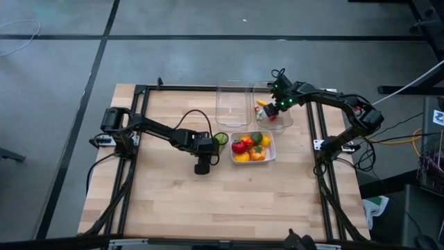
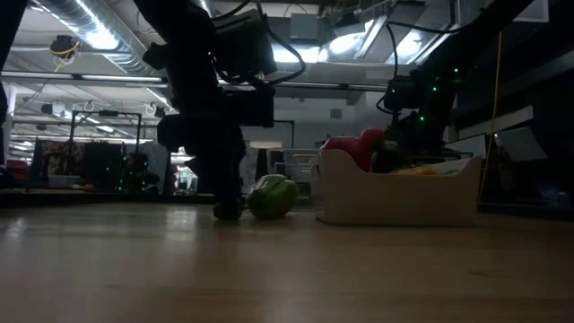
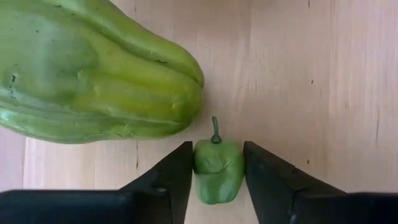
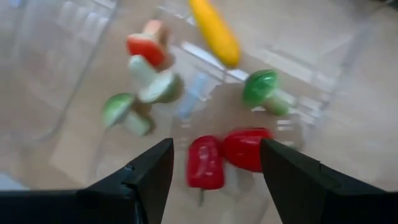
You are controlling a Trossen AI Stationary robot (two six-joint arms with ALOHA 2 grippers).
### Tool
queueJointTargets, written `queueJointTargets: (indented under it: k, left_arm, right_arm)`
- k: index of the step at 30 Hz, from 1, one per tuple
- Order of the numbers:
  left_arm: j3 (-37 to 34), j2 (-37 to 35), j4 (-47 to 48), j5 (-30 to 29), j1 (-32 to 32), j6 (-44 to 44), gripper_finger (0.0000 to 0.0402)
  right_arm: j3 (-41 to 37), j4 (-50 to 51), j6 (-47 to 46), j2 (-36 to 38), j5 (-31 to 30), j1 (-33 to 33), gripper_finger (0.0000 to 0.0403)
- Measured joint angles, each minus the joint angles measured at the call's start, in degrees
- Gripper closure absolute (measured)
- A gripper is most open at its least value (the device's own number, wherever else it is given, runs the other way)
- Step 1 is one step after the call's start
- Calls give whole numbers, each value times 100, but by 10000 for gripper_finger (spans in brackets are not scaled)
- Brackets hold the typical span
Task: Sort produce into baskets
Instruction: Put the green bell pepper into the right transparent bin
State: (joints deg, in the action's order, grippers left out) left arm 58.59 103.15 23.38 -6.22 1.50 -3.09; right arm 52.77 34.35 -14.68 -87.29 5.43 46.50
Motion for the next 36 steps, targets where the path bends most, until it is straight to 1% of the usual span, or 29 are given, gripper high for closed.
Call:
queueJointTargets:
  k: [4,7,11,16,19,24,26,27,30,36]
  left_arm:
    - [0,0,0,0,0,0,284]
    - [0,-3,4,0,0,2,292]
    - [27,-62,80,2,0,5,292]
    - [301,-72,584,2,0,202,291]
    - [491,-74,764,-14,-4,354,291]
    - [897,-76,876,-129,-13,691,291]
    - [1094,-76,906,-279,-11,841,291]
    - [1198,-76,907,-364,-11,909,291]
    - [1572,-76,902,-682,-17,1158,291]
    - [2216,-79,714,-1670,-68,1768,290]
  right_arm:
    - [60,49,0,0,428,-2,166]
    - [254,149,2,0,612,0,166]
    - [642,353,2,0,671,-2,166]
    - [1193,527,0,0,1250,-2,166]
    - [1485,527,-20,0,1894,-2,166]
    - [1736,356,-198,0,3679,-2,166]
    - [1751,261,-242,0,4221,-14,166]
    - [1751,258,-293,0,4368,-67,166]
    - [1751,269,-310,0,4313,-244,166]
    - [1749,232,-306,0,4117,-846,166]
